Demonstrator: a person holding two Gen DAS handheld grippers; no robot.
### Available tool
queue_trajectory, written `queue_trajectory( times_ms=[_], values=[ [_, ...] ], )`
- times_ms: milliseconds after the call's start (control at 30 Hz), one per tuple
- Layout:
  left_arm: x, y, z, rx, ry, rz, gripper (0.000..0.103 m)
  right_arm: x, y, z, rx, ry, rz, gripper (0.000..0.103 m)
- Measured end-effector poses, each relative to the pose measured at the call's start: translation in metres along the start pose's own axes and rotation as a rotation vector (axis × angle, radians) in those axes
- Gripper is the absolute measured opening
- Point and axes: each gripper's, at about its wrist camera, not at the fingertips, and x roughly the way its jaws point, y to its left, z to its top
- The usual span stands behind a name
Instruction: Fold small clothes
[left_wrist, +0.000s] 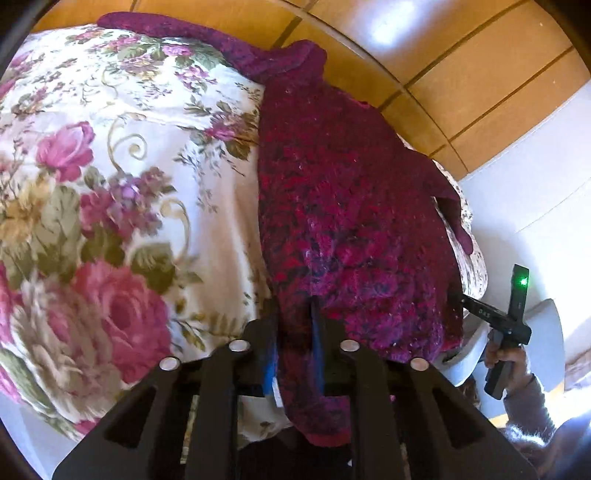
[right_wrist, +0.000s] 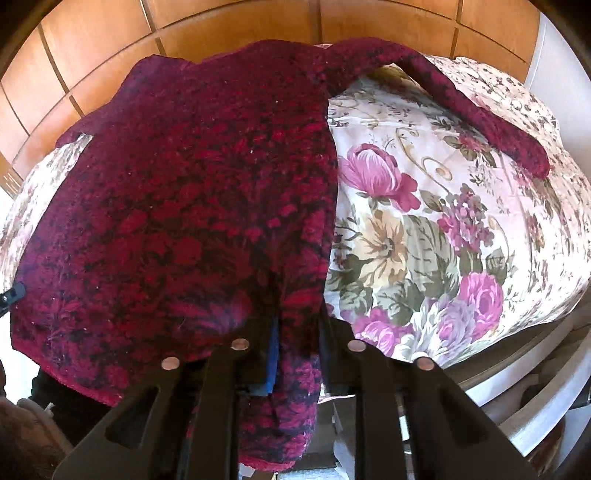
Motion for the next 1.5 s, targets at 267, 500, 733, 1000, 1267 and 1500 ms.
queue_trajectory(
  times_ms=[267, 500, 733, 1000, 1267, 1500],
  values=[
    [-0.029, 0.054, 0.034, -0.211, -0.171, 0.078, 0.053, -0.029, 0.043, 0.044, 0.002, -0.184, -0.066, 0.081],
    [-0.045, 0.104, 0.09, -0.364, -0.308, 0.216, 0.058, 0.013, 0.142, 0.101, -0.11, -0.23, 0.097, 0.09],
    [-0.048, 0.146, 0.167, -0.424, -0.382, 0.274, 0.072, 0.075, 0.186, 0.132, -0.175, -0.202, 0.025, 0.091],
    [-0.017, 0.195, 0.266, -0.503, -0.354, 0.281, 0.065, 0.104, 0.16, 0.122, -0.126, -0.198, 0.07, 0.101],
    [0.015, 0.23, 0.327, -0.589, -0.399, 0.393, 0.065, 0.105, 0.162, 0.121, -0.142, -0.213, 0.063, 0.101],
    [0.029, 0.241, 0.353, -0.593, -0.411, 0.388, 0.031, 0.107, 0.163, 0.121, -0.141, -0.223, 0.053, 0.101]
  ],
)
